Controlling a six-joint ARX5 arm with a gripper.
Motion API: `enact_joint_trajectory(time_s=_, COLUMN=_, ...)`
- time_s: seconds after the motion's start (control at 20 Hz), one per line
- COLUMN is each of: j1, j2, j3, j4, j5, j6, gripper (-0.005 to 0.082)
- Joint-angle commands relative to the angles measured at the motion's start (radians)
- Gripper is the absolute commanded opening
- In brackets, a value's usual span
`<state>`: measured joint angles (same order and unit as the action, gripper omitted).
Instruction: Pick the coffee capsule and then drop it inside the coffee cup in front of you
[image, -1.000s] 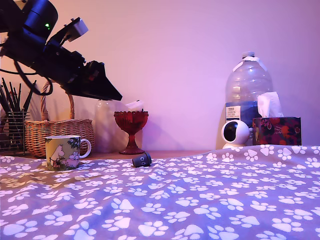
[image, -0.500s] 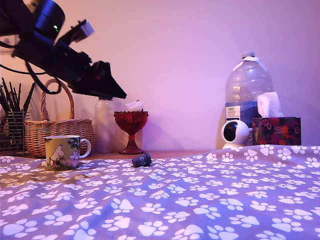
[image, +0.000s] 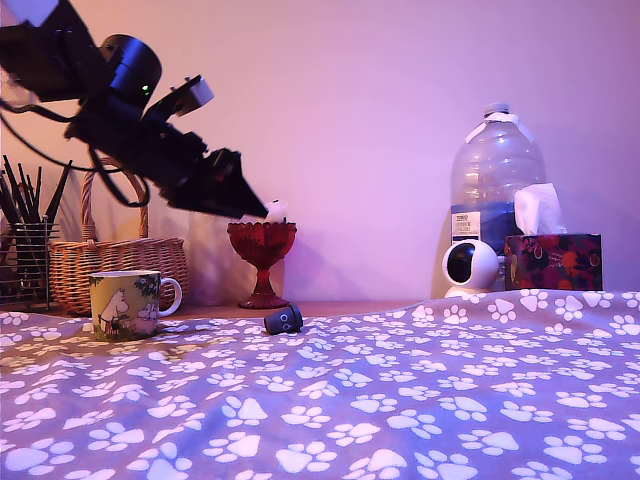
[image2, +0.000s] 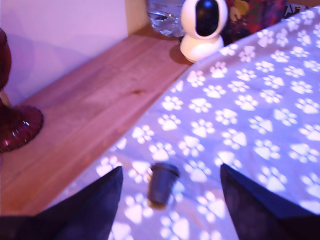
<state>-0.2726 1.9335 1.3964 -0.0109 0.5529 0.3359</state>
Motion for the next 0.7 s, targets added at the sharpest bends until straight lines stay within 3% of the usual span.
enact_joint_trajectory(time_s=0.0, j1=-0.003, j2=0.047, j3=0.034, j4=-0.003, j5=0.013, j6=0.005, gripper=0.0567)
enact_joint_trajectory(time_s=0.65, j1=-0.013, j2=0.24, j3=0.163, j4=-0.018, j5=0.033, j6=0.005, gripper=0.0567)
